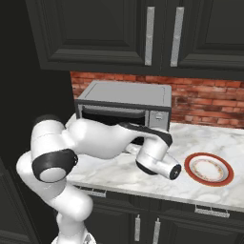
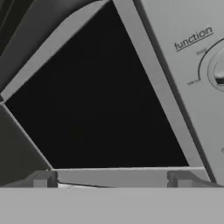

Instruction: Pick up the bagel from the plate, place it on the toaster oven rack, close the door, and set the timer.

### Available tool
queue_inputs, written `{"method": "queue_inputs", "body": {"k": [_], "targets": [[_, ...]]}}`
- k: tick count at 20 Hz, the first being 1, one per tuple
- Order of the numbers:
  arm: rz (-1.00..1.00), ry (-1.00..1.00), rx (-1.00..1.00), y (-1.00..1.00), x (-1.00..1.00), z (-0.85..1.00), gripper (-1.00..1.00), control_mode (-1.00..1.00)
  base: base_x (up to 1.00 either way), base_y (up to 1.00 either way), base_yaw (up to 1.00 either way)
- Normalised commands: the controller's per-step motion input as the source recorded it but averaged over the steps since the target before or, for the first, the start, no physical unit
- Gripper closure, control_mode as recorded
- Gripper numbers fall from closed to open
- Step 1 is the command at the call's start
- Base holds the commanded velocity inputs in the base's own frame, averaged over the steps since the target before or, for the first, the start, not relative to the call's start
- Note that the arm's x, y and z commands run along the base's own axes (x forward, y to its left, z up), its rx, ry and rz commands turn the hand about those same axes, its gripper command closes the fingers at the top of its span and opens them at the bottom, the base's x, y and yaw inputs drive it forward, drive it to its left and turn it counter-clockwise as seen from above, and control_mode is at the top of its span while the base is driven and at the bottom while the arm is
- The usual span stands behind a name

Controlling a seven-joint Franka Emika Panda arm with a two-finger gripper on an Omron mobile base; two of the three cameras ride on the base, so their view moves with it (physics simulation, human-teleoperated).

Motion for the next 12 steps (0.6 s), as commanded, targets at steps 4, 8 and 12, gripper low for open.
{"method": "queue_inputs", "body": {"k": [4,8,12], "targets": [[-0.15,-0.03,-0.05,0.11,0.0,0.37,-1.0,-1.0,0.0,0.0,0.0],[-0.22,0.03,-0.06,-0.02,-0.01,0.15,-1.0,-1.0,0.0,0.0,0.0],[-0.16,0.24,-0.04,-0.19,-0.45,0.0,-1.0,-1.0,0.0,0.0,0.0]]}}
